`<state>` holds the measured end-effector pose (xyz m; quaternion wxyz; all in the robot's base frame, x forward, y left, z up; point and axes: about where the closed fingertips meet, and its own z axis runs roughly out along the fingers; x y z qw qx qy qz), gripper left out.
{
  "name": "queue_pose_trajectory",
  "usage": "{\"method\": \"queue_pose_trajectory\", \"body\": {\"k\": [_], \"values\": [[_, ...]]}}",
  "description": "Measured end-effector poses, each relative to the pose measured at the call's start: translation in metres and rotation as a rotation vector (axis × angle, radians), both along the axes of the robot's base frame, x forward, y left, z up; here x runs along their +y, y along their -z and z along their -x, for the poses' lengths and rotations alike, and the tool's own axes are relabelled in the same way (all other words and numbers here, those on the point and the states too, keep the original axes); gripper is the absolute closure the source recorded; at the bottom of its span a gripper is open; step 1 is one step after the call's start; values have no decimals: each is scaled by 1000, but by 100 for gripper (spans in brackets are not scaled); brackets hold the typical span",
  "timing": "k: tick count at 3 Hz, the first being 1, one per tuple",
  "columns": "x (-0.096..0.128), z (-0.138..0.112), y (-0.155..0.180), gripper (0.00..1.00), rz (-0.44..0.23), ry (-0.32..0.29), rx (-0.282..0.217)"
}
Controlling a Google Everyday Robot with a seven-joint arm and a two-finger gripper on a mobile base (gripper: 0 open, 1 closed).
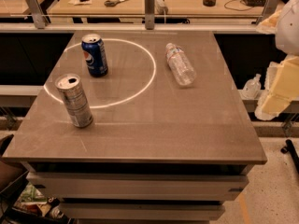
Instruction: Place water bottle upright
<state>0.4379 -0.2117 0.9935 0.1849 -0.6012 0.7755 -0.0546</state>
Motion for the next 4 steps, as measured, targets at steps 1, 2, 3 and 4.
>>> {"method": "queue_pose_trajectory", "body": {"k": [1, 2, 3, 4], "values": [[0, 0, 0, 0, 0, 0, 0], [-8, -11, -6, 0, -51, 43, 14], [-21, -41, -19, 0, -193, 167, 51], [-27, -67, -27, 0, -291, 319, 57]]}}
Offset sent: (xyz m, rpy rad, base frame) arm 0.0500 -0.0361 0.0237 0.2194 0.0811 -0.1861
